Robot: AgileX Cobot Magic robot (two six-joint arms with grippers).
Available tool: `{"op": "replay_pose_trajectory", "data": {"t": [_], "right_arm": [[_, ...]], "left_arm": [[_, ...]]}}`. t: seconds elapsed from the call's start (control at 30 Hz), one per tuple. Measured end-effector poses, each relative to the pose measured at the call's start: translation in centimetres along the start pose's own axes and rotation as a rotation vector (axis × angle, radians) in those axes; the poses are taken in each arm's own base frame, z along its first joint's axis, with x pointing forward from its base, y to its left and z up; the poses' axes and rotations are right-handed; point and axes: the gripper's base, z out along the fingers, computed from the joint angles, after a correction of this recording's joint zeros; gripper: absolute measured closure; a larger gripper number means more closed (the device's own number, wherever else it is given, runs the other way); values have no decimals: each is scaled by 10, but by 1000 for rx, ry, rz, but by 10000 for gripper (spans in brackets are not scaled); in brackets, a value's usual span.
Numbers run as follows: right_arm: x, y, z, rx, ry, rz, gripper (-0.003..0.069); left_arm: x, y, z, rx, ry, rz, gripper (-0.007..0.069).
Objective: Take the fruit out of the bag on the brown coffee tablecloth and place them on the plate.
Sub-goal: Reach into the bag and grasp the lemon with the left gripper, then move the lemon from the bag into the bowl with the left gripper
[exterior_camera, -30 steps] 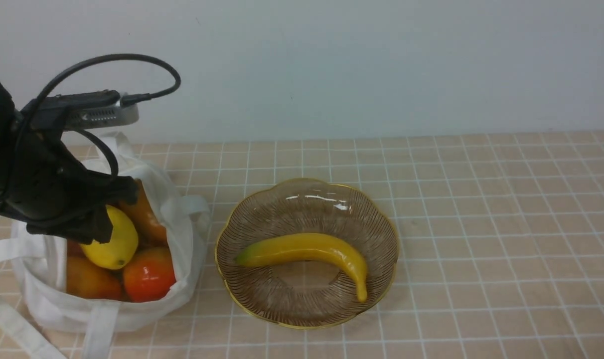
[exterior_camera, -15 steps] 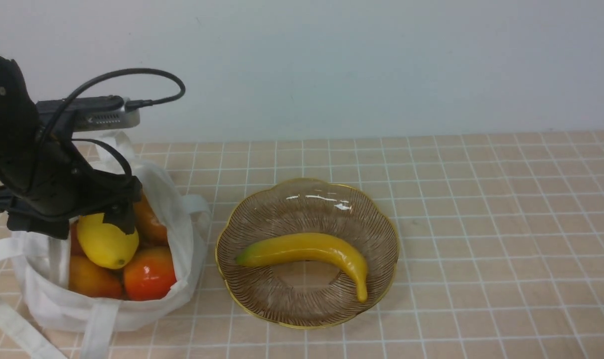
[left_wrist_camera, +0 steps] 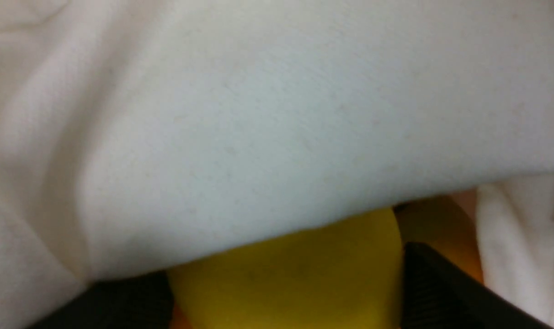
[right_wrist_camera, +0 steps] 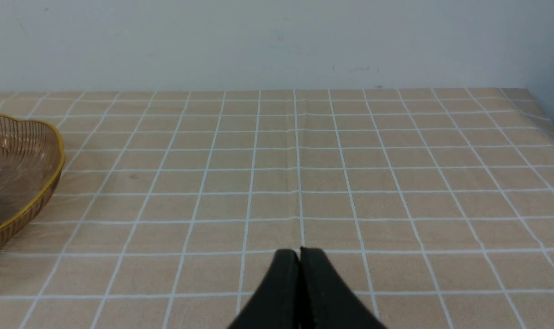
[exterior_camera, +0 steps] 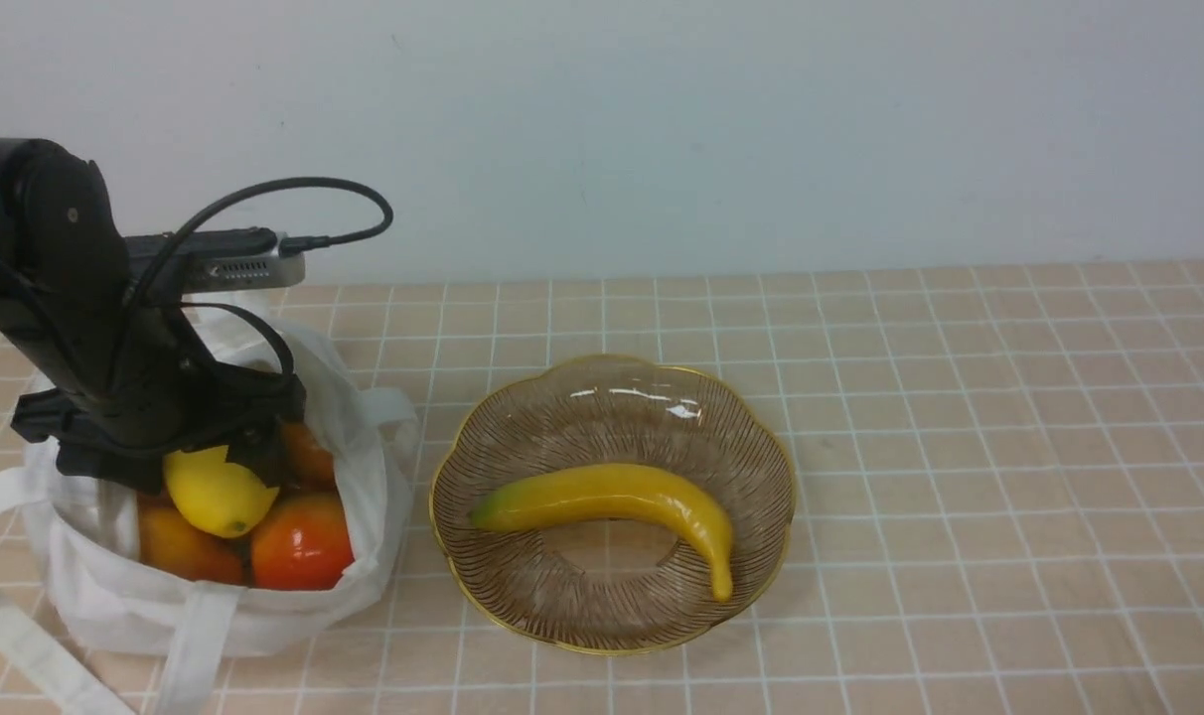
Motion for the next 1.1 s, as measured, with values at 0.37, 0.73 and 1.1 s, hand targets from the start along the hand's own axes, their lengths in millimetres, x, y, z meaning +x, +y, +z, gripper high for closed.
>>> {"op": "replay_pose_trajectory", "data": {"t": [0.37, 0.73, 1.1], "right_arm": [[0, 0, 0, 0, 0, 0, 676], [0, 0, 0, 0, 0, 0, 676], [0, 0, 0, 0, 0, 0, 676]], "left_arm": [[17, 3, -52, 7, -44, 13, 55], [76, 3, -143, 128, -126, 8, 55], [64, -32, -129, 483, -58, 187, 55]]}}
